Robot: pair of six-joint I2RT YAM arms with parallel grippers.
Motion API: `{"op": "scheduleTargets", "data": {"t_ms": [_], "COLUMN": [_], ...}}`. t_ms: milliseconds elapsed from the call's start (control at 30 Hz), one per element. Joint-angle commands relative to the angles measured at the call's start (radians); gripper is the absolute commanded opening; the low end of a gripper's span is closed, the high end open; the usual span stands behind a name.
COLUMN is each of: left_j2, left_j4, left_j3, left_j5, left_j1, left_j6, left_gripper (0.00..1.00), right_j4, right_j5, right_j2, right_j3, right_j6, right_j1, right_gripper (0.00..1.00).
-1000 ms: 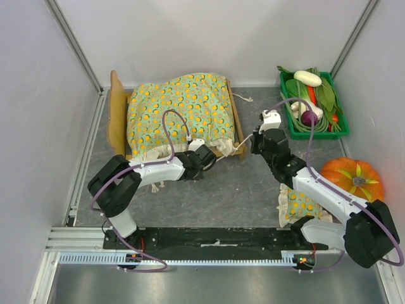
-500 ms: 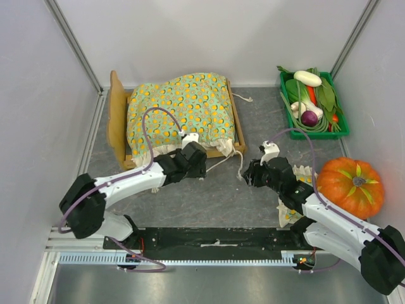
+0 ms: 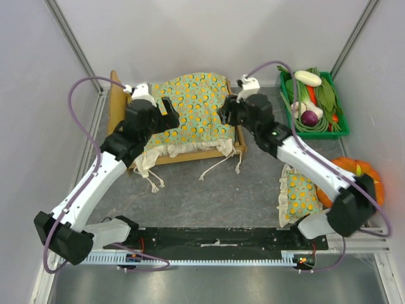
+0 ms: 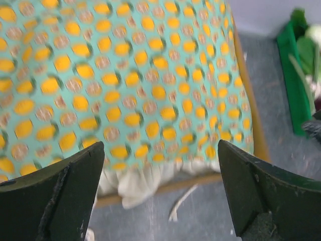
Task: Set up the pet bed
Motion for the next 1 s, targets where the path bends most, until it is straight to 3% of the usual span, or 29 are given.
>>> {"op": "scheduleTargets", "data": {"t_ms": [0, 233, 300, 400, 500, 600, 767, 833, 900, 967], "left_j2": [0.146, 0.300, 0.339, 0.361, 0.317, 0.283, 0.235, 0.191, 0.127, 0.067], "left_j4": [0.089, 0.325, 0.359, 0.363, 0.413, 0.422, 0.364, 0.356, 0.291, 0.237], "left_j3": [0.130, 0.031, -0.024, -0.104, -0.205, -0.230, -0.164, -0.144, -0.075, -0.035], "left_j5": [0.199, 0.242, 0.227, 0.231, 0.221, 0.247, 0.236, 0.239, 0.242, 0.244], "left_j1": [0.177, 0.257, 0.274, 0.302, 0.319, 0.334, 0.334, 0.336, 0.336, 0.336], "left_j6": [0.093, 0.087, 0.079, 0.059, 0.042, 0.052, 0.098, 0.113, 0.136, 0.151], "left_gripper": [1.00, 0.97, 0.97, 0.95, 0.95, 0.95, 0.96, 0.97, 1.00, 1.00], "right_j4": [0.052, 0.247, 0.195, 0.019, 0.084, 0.135, 0.218, 0.236, 0.219, 0.210], "right_j5": [0.019, 0.003, -0.014, -0.042, -0.022, -0.043, -0.101, -0.163, -0.201, -0.197], "right_j2": [0.306, 0.777, 0.938, 1.069, 1.020, 0.994, 0.915, 0.881, 0.750, 0.625], "right_j3": [0.318, 0.701, 0.858, 0.959, 0.715, 0.594, 0.603, 0.643, 0.672, 0.591], "right_j6": [0.000, -0.010, -0.039, -0.056, -0.004, 0.014, -0.056, -0.108, -0.127, -0.115], "right_j1": [-0.004, -0.004, -0.004, -0.003, 0.002, 0.006, 0.006, 0.002, -0.021, -0.043], "right_gripper": [0.58, 0.71, 0.72, 0.67, 0.65, 0.65, 0.73, 0.80, 0.86, 0.88]}}
